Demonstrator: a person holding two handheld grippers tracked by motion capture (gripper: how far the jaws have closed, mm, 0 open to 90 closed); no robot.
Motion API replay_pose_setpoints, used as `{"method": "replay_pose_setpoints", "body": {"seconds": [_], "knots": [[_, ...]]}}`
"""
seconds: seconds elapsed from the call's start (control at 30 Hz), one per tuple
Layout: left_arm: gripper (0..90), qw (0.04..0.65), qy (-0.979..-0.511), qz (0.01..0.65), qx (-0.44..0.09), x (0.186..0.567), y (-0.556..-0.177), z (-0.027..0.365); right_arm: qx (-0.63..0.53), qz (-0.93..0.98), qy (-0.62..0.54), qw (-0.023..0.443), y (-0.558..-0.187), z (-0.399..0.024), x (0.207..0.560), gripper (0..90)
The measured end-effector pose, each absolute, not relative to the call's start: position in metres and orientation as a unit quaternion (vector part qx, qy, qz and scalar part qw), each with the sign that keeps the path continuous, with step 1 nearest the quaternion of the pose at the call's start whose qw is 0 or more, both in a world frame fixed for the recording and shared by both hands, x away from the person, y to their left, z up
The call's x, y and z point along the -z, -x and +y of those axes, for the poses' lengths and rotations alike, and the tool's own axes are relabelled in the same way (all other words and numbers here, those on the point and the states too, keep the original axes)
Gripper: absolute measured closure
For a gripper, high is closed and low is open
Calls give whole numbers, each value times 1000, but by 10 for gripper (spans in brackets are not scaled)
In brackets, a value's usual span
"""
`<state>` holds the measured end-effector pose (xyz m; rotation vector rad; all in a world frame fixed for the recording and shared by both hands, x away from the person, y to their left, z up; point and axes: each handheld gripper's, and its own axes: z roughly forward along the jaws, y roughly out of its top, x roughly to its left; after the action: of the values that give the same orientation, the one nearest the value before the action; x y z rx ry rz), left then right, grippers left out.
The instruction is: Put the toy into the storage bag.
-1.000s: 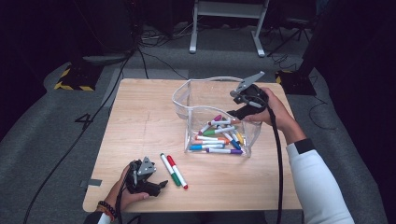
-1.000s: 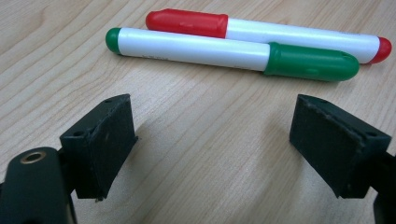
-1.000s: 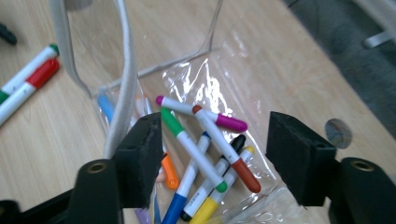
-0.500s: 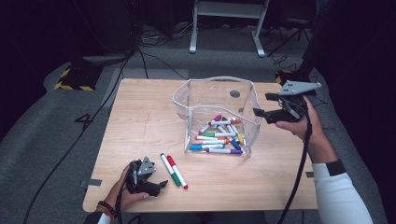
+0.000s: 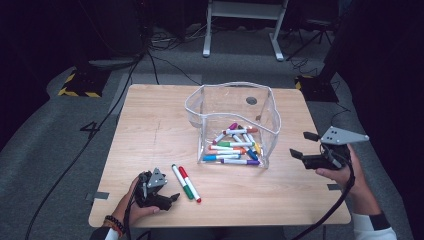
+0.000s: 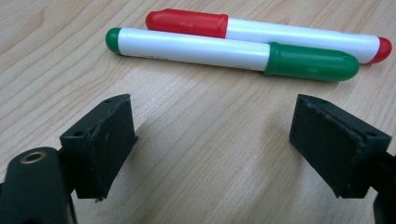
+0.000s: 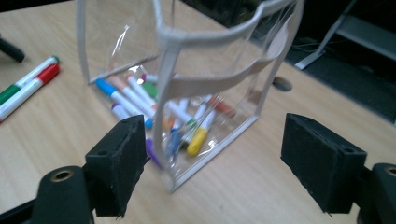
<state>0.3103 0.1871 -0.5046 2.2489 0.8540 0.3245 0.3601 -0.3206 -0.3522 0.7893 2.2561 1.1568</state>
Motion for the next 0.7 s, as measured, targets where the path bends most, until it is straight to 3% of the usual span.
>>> {"method": "replay_pose_setpoints", "body": {"seconds": [0.43,0.7], "knots": [[144,349,-868,331,-126,505,-310,187,-408,851,-281,175,-337,-282,443,282],[144,351,-869,328,-123,505,-310,189,-402,870,-242,152,-337,-228,468,311]]}}
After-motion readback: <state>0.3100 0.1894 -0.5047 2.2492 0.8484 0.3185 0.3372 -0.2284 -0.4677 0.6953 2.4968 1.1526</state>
